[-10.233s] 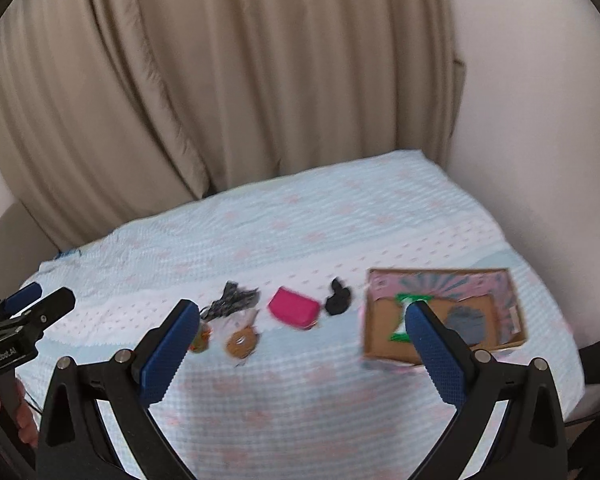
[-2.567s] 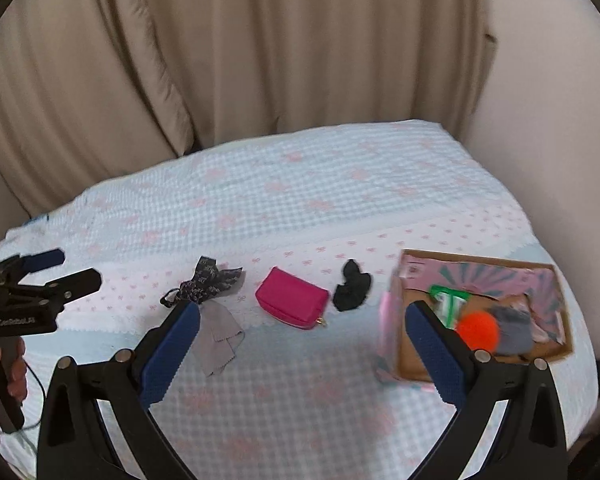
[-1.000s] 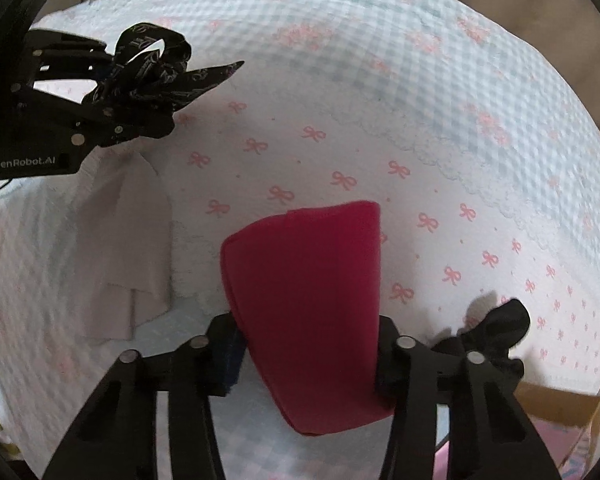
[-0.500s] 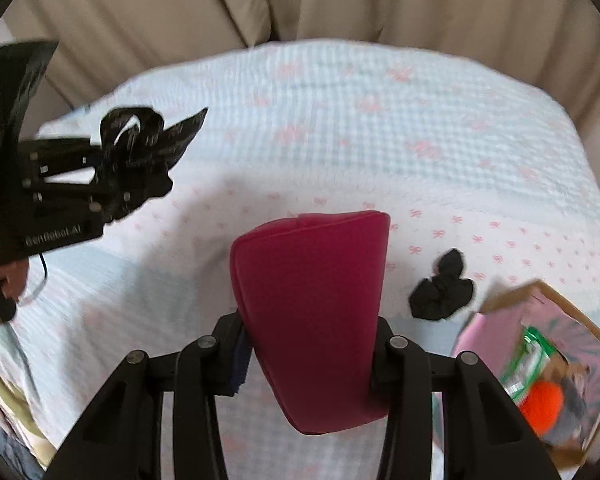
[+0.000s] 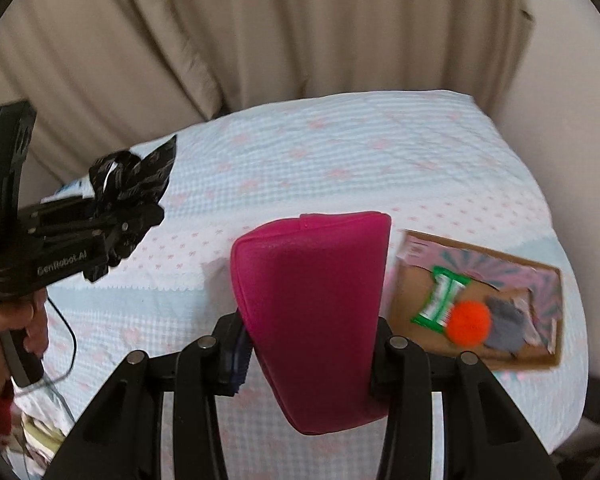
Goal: Organize soft objects
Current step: 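Grasp the black patterned scrunchie with left tool while right tool grasps pink pouch, then carry the scrunchie and pink pouch in both tools over the box, then open both tools to drop the scrunchie and pouch into the box, then move both tools back toward the grey cloth and black item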
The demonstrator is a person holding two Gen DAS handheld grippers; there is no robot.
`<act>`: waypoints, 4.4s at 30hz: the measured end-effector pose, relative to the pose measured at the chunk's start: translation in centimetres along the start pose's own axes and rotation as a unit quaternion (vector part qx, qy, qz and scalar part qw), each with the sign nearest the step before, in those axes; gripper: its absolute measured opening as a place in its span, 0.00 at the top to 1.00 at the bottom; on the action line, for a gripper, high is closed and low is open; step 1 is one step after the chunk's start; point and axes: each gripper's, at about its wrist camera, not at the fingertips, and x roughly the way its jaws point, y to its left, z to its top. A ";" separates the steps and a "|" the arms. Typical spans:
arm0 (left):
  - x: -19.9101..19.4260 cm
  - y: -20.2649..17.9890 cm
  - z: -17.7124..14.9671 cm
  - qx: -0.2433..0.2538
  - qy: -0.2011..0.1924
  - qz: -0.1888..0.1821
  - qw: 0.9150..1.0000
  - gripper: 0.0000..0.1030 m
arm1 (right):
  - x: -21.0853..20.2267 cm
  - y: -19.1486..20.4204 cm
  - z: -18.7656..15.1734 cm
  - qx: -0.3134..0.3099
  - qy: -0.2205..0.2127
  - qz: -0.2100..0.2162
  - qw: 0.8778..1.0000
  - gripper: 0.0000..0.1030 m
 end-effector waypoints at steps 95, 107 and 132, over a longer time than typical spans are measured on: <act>-1.5 -23.9 -1.4 -0.093 0.006 0.058 0.994 0.00 | -9.8 -24.7 -2.1 0.053 -0.028 -0.013 0.998 0.00; -9.0 -13.2 -6.9 -0.126 -0.033 0.077 0.989 0.00 | -13.1 -14.4 -4.0 0.030 -0.097 -0.039 0.994 0.00; 3.9 6.9 -13.9 -0.055 -0.037 0.073 0.995 0.00 | 5.2 3.9 -2.1 0.013 -0.126 -0.094 0.987 0.00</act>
